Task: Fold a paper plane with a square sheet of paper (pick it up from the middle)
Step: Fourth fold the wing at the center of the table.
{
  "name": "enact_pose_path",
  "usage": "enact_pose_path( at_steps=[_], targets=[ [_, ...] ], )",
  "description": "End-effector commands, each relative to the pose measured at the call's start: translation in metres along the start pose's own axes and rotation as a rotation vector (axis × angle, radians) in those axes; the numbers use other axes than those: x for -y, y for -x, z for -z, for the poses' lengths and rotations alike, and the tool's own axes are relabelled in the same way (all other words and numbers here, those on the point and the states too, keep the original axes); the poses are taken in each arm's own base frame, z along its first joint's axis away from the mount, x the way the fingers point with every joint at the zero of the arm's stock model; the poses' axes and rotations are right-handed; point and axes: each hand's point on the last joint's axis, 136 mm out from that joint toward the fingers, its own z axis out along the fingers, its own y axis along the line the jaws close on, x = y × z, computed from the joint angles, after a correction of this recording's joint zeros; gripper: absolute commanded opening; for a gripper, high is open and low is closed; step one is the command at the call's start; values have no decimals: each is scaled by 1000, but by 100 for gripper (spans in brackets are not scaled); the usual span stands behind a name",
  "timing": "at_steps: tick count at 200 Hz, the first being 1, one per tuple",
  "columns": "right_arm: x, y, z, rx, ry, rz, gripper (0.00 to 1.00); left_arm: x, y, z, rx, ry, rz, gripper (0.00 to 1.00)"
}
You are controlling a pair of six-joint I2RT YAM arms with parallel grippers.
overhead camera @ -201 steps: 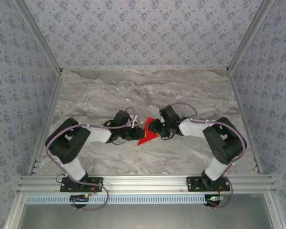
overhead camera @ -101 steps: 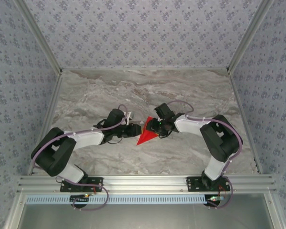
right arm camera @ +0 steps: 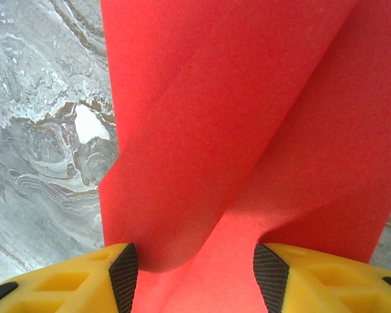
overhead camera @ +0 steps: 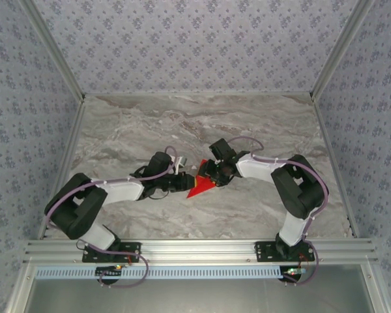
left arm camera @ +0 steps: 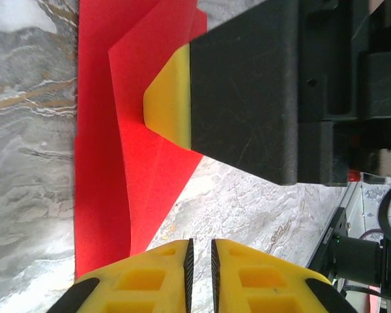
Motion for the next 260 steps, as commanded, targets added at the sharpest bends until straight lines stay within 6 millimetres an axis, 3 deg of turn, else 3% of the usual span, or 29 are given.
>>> enact_pose_path(
  at_steps=[1,103,260],
  targets=[
    [70,-25,-22,-73,-248,-75,58,16,5,-8,-17,-46,-33,16],
    [77,-29,-23,-92,-274,-93,58,-23,1,-23,-61,122,6,10],
    [100,-35,-29,-108,-380,-104,51,-41,2,-25,-70,205,9,8]
  ],
)
